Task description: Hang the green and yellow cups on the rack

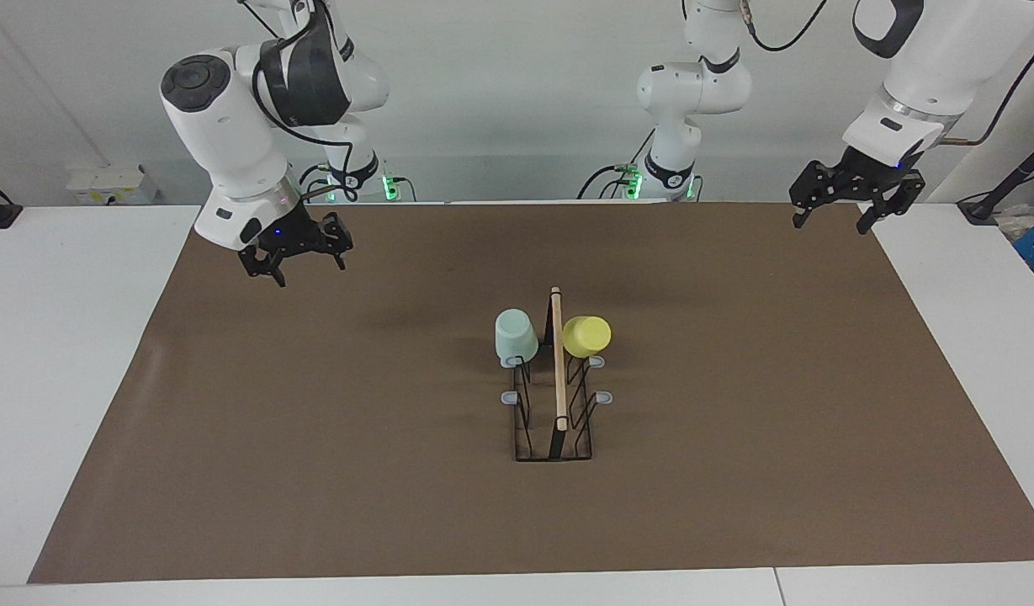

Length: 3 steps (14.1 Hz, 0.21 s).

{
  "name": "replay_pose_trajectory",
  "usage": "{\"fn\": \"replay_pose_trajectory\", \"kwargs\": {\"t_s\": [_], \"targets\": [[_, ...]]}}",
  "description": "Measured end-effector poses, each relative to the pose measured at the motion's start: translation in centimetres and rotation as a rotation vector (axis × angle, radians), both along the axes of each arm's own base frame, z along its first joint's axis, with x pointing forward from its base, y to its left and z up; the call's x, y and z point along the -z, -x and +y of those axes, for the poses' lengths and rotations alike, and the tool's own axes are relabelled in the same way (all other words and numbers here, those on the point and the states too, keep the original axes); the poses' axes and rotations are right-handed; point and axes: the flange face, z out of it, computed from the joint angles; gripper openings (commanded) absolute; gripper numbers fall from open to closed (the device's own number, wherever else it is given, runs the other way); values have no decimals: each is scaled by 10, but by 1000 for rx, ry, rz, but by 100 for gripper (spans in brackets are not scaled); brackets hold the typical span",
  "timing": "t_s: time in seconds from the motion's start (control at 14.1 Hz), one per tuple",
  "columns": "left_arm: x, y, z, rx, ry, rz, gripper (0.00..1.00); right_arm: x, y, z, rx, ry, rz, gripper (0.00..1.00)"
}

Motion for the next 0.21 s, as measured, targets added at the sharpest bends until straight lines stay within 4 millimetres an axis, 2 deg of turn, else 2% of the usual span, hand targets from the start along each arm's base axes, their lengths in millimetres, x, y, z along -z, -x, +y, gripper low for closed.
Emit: {"fn": "replay_pose_trajectory", "kwargs": {"t_s": [0.21], "targets": [[0,0,3,-16,14,0,100,1,0,-4,6,0,4,100]]}}
